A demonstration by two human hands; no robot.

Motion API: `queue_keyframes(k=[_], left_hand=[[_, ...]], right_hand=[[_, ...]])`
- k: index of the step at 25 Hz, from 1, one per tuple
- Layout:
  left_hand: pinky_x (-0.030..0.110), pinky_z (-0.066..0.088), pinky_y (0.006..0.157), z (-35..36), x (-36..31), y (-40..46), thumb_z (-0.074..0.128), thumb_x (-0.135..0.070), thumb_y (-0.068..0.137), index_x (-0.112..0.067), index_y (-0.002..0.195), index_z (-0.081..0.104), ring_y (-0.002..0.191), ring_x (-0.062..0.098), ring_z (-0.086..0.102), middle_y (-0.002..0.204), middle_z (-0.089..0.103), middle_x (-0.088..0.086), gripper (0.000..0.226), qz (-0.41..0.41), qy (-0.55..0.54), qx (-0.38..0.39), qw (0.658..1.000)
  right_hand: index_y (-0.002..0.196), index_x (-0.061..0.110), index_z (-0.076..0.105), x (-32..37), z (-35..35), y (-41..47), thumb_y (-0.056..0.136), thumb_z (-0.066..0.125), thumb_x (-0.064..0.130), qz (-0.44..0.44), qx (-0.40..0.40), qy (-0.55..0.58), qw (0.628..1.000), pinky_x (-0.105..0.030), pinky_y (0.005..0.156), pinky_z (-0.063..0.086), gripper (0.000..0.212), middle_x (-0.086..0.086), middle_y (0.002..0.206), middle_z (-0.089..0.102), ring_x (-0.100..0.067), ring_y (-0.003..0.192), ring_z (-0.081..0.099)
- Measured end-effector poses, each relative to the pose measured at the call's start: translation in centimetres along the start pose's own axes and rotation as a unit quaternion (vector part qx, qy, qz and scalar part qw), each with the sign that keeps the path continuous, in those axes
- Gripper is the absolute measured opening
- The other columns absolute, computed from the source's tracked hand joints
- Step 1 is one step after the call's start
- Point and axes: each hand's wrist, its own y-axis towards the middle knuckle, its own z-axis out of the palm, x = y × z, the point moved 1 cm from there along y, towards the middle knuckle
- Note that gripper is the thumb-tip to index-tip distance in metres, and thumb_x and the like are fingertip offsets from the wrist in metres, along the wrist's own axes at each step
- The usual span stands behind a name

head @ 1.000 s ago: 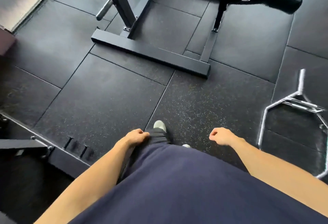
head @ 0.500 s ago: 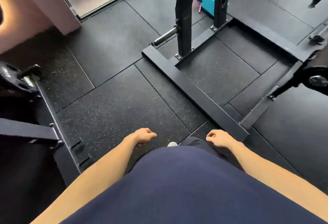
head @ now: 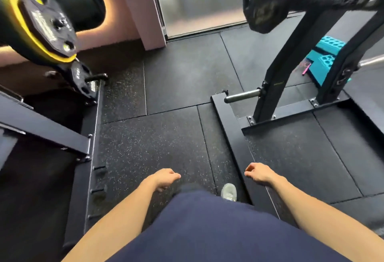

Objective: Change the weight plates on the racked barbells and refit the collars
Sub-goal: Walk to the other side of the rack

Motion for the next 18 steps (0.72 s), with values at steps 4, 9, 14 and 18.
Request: queue_keyframes(k=[4, 9, 14, 18], left_hand=[[0.023, 0.033, 0.051, -0.9, -2.9, 1.8, 0.052, -0.044, 0.09, -0.015, 0.11, 0.06, 0.068, 0.02, 0.048, 0.087, 0.055, 0.003, 0.036, -0.02, -0.035, -0.02, 0.999], [0.023, 0.034, 0.05, -4.2, -5.6, 5.3, 0.052, -0.048, 0.091, -0.025, 0.098, 0.056, 0.063, 0.016, 0.047, 0.075, 0.052, -0.003, 0.024, -0.053, -0.059, -0.013, 0.997], [0.025, 0.036, 0.054, -10.7, -6.9, 10.6, 0.051, -0.052, 0.087, -0.024, 0.108, 0.058, 0.059, 0.016, 0.046, 0.072, 0.053, -0.002, 0.036, -0.097, -0.131, -0.03, 0.986], [0.028, 0.041, 0.066, -15.9, -7.7, 11.8, 0.05, -0.052, 0.087, -0.026, 0.105, 0.057, 0.076, 0.017, 0.052, 0.092, 0.06, 0.003, 0.032, -0.121, -0.206, -0.061, 0.969]], right_hand=[[0.112, 0.015, 0.065, 1.6, -6.6, 5.5, 0.091, 0.057, 0.03, -0.024, 0.022, -0.035, 0.999, -0.028, 0.091, 0.044, 0.027, -0.005, 0.121, 0.065, -0.023, 0.111, 0.059], [0.11, 0.014, 0.066, 5.2, -11.8, 12.9, 0.092, 0.057, 0.03, -0.054, 0.06, -0.104, 0.991, -0.026, 0.089, 0.044, 0.026, -0.005, 0.119, 0.066, -0.022, 0.111, 0.059], [0.092, 0.013, 0.062, 13.9, -16.9, 22.1, 0.091, 0.053, 0.03, -0.112, 0.096, -0.226, 0.963, -0.026, 0.072, 0.038, 0.02, -0.012, 0.107, 0.066, -0.027, 0.098, 0.06], [0.105, 0.004, 0.063, 23.6, -21.5, 26.5, 0.097, 0.048, 0.031, -0.194, 0.094, -0.306, 0.927, -0.03, 0.079, 0.042, 0.032, -0.016, 0.122, 0.064, -0.031, 0.112, 0.059]])
